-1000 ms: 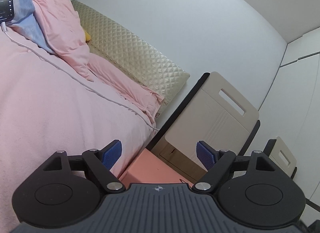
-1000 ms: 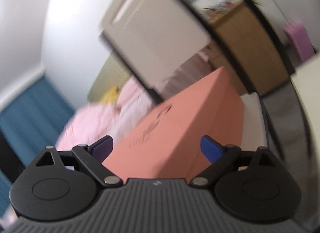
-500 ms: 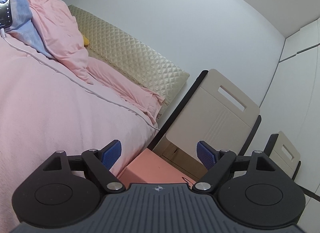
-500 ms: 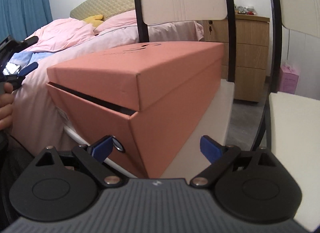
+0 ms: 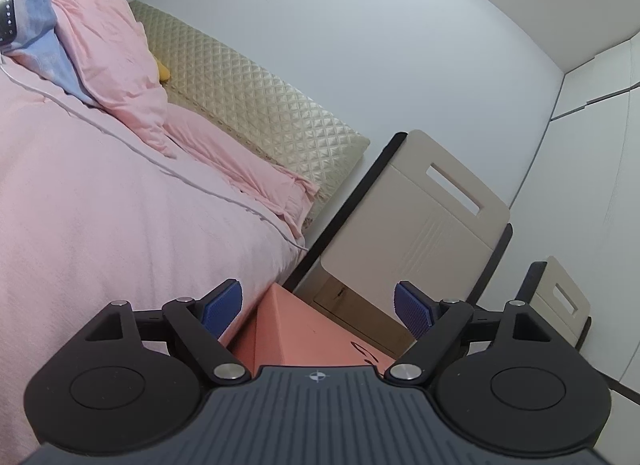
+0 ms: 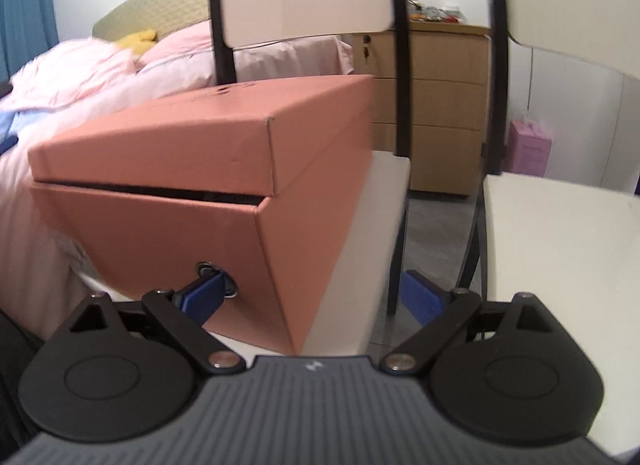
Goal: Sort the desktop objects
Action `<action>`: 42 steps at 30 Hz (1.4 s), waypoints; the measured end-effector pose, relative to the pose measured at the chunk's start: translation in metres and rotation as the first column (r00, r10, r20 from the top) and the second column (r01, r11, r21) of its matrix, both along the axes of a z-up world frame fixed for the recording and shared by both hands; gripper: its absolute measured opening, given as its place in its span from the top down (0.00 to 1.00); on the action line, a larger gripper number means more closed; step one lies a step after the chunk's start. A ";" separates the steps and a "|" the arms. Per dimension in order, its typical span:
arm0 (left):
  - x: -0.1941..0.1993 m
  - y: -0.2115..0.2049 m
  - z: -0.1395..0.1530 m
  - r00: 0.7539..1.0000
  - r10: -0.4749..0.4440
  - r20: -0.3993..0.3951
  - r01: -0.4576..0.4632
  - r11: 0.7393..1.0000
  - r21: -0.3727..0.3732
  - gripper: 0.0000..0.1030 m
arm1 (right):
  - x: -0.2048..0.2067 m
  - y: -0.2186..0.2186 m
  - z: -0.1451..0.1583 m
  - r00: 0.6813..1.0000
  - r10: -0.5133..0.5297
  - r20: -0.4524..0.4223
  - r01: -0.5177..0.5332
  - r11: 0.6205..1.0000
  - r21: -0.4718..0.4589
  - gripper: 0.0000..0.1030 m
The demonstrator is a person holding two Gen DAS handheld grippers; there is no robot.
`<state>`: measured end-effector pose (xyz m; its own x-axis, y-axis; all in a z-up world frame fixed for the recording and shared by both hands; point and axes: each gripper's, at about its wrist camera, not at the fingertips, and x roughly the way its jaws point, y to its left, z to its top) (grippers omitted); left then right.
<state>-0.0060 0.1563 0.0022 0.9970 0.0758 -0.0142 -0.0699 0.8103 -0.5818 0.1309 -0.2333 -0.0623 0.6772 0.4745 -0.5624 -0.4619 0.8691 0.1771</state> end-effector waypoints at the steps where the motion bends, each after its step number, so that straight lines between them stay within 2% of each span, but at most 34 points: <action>1: 0.002 -0.001 0.000 1.000 -0.011 -0.010 0.011 1.000 0.002 0.16 | 0.000 -0.006 0.003 1.000 0.006 -0.001 -0.006 0.999 0.032 0.08; 4: 0.009 -0.004 -0.003 0.998 -0.035 -0.050 0.036 0.999 0.019 0.16 | -0.009 -0.024 0.018 0.999 0.024 0.042 -0.031 0.987 0.158 0.07; 8: 0.023 -0.008 -0.008 0.989 -0.093 -0.117 0.096 0.995 0.022 0.16 | -0.015 -0.040 0.034 0.993 0.003 0.121 -0.045 0.937 0.347 0.07; 12: 0.032 -0.013 -0.010 0.983 -0.110 -0.149 0.119 0.992 0.048 0.16 | 0.005 -0.037 0.031 0.996 -0.020 0.086 -0.021 0.893 0.450 0.07; 14: 0.034 -0.012 -0.011 0.980 -0.125 -0.155 0.133 0.990 0.045 0.16 | 0.018 -0.034 0.027 0.999 -0.037 0.040 0.013 0.872 0.489 0.07; 15: 0.036 -0.012 -0.011 0.979 -0.132 -0.158 0.140 0.989 0.044 0.16 | 0.024 -0.033 0.024 0.999 -0.036 0.010 0.026 0.861 0.507 0.11; 16: 0.037 -0.012 -0.011 0.977 -0.139 -0.161 0.147 0.988 0.043 0.16 | 0.028 -0.031 0.023 0.999 -0.029 -0.014 0.032 0.851 0.525 0.25; 17: 0.038 -0.012 -0.012 0.976 -0.146 -0.164 0.154 0.987 0.041 0.16 | 0.031 -0.029 0.021 0.999 -0.024 -0.038 0.040 0.840 0.540 0.32; 23: 0.030 -0.014 -0.008 0.971 -0.166 -0.169 0.178 0.982 0.057 0.16 | 0.029 -0.034 0.026 0.997 -0.042 -0.059 0.067 0.835 0.546 0.40; 31: 0.025 -0.030 -0.001 0.961 -0.143 -0.236 0.179 0.974 0.142 0.16 | 0.018 -0.036 0.029 0.999 -0.041 -0.029 0.050 0.865 0.499 0.40; 42: 0.044 -0.040 -0.014 0.934 -0.109 -0.341 0.193 0.955 0.223 0.16 | 0.027 -0.033 0.018 0.996 -0.044 -0.075 0.074 0.884 0.461 0.40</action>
